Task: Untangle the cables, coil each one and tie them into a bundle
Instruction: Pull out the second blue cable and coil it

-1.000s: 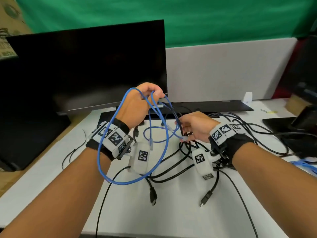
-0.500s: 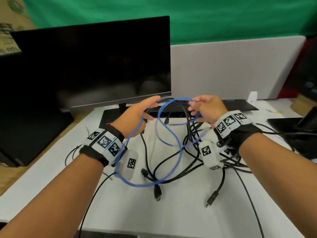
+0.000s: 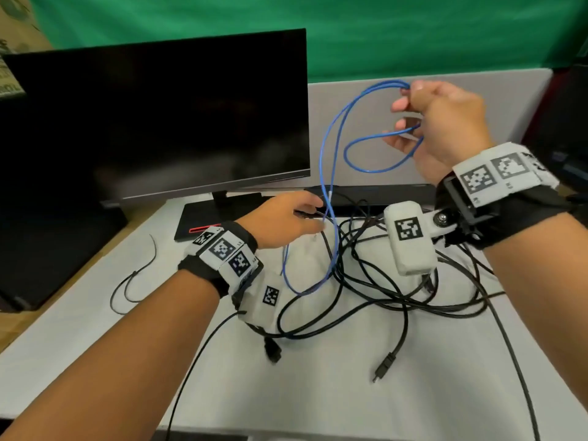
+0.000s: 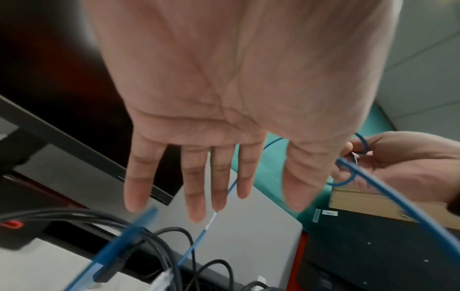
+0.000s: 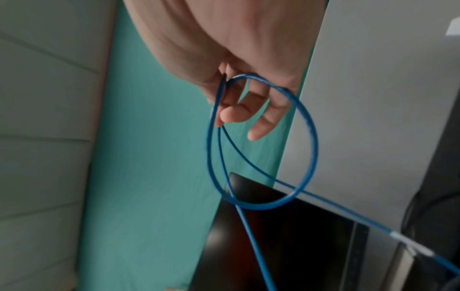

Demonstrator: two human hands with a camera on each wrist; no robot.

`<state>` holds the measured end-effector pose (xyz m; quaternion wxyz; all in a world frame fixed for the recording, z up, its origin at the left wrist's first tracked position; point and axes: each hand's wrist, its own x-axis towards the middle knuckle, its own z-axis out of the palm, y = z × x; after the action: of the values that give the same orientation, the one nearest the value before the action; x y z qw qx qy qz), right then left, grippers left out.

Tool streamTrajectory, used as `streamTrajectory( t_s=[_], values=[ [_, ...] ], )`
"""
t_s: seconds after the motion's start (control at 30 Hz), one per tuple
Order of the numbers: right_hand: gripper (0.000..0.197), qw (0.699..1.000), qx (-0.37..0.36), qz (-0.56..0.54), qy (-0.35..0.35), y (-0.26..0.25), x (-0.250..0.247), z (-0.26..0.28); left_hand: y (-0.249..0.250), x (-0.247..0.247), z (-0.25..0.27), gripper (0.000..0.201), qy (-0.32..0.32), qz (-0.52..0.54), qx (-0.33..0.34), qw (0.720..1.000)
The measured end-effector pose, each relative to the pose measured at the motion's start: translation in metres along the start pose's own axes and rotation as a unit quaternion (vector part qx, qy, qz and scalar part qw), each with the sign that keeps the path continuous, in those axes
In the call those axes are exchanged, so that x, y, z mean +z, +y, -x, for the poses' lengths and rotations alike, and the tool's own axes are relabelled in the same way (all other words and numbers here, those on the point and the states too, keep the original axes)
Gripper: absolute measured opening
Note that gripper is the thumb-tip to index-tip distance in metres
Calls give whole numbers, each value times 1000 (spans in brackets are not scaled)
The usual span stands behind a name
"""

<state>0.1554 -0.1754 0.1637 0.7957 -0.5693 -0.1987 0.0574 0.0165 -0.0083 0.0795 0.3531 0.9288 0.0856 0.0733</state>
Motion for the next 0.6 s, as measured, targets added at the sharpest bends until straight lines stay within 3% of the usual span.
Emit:
streamTrajectory(
  t_s=[0.07,0.17,0.2,0.27,0.33,0.4,0.5,0.6],
  values=[
    [16,999,-5,-38,-13,-7,-2,7,10,9,4,44,-51,12,-6,999],
    [17,996,-19,-82,-14,-16,-7,15,10,20,9,72,-173,-105,-48,978],
    [17,996,-32,-88,-4,-19,-10,17,7,21,10,78,-186,-154,-80,967],
    [17,994,-65,-85,24,-25,-17,20,-4,22,12,78,-150,-297,-129,934],
    [16,992,-86,-83,41,-28,-26,21,-20,19,16,58,-88,-458,-127,875],
    [15,992,-88,-85,37,-27,-34,23,-36,16,21,53,-54,-501,-140,852],
    [16,992,-78,-100,14,-21,-43,26,-54,12,21,64,-61,-399,-233,885],
    [18,991,-65,-116,-24,-10,-48,32,-61,12,18,51,9,-287,-217,933]
  ],
)
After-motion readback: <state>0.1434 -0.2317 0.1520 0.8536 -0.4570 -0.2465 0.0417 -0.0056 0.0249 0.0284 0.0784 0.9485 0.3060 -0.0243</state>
